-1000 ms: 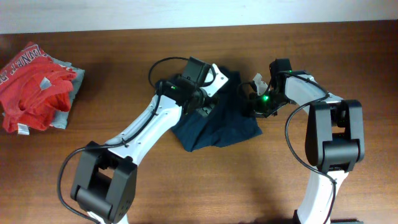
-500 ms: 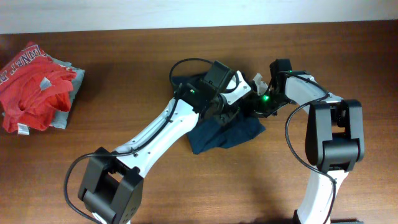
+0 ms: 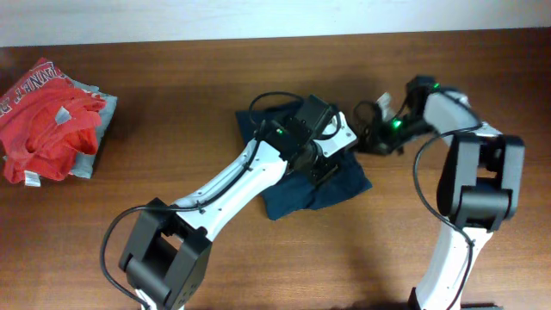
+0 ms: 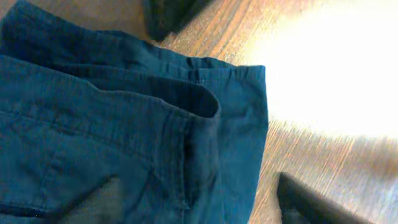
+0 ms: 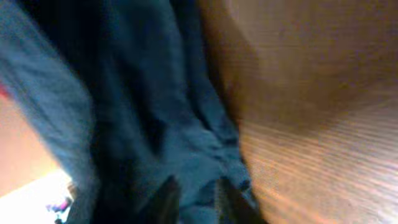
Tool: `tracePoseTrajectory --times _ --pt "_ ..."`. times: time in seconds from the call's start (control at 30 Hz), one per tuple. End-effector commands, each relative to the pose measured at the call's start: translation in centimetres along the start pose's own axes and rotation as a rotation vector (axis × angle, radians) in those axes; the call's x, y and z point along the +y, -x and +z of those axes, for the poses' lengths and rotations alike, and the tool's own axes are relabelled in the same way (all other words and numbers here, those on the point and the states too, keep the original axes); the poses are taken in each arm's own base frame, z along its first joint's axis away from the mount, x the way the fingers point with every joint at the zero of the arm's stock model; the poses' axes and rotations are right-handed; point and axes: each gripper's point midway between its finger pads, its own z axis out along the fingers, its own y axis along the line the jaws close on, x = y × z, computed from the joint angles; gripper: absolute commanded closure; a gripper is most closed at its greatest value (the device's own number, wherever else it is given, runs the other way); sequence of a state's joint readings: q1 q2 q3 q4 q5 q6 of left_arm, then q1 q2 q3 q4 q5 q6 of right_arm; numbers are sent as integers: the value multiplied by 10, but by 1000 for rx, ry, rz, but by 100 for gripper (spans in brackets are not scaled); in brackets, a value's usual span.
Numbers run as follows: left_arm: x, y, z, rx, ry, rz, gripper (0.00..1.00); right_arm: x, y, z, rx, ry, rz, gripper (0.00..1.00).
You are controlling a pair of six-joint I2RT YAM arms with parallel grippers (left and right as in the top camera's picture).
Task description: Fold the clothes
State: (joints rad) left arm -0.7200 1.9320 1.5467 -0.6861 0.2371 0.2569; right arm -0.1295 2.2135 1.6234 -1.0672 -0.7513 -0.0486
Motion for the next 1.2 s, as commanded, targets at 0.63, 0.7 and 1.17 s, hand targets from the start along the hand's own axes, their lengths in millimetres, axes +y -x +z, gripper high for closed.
tracePoseTrajectory --times 0.63,0.7,1.17 --pt "148 -2 -136 -246 254 -465 1 55 23 -1 7 -247 -279 39" --pt "168 -24 -144 -224 270 -530 1 52 16 10 38 -275 -288 40" --pt "203 -59 -162 -204 324 -627 1 34 -18 35 155 -363 -254 91"
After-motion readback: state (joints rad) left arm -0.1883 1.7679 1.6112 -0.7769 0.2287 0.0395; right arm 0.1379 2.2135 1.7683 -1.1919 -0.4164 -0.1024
